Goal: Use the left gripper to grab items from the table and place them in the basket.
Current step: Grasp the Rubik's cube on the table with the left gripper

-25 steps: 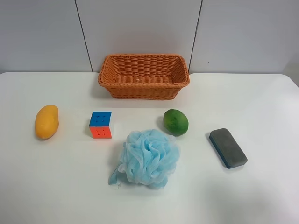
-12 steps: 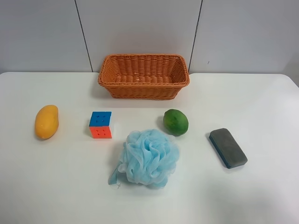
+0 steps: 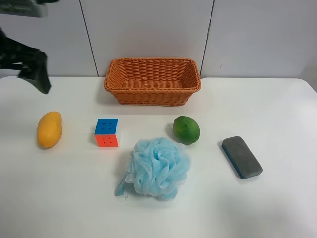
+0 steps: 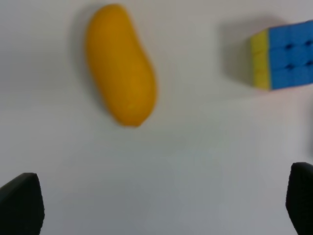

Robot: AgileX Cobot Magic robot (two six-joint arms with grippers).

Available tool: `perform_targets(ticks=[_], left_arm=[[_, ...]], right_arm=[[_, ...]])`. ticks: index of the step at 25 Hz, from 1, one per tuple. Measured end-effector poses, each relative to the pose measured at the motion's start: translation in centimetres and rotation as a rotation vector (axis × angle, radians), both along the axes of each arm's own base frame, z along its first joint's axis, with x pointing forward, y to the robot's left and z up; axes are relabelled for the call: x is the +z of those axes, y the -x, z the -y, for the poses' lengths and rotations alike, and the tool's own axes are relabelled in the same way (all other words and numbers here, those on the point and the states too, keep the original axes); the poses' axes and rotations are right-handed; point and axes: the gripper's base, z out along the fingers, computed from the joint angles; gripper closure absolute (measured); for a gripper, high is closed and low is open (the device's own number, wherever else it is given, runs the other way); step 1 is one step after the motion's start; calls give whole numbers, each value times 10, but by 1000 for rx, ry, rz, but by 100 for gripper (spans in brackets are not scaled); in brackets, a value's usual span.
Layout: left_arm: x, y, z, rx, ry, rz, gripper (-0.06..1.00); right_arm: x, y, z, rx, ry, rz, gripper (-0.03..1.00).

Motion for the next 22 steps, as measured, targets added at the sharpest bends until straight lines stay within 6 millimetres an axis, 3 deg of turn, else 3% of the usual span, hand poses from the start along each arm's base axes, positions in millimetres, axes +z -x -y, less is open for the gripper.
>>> perform_targets(ticks=[4,8,13,22], left_arm=[[-31,-26,36,-1,28,-53,-5],[-62,-43,59,20,103,-111,-5],[-95,-55,72,52,151,-178,-5],[-134,-70,82,93,194,-209,-5]], right_arm=[[0,0,0,0,0,0,-2],[0,0,0,0,0,0,-2],[0,0,0,0,0,0,-2],[0,0,0,0,0,0,-2]])
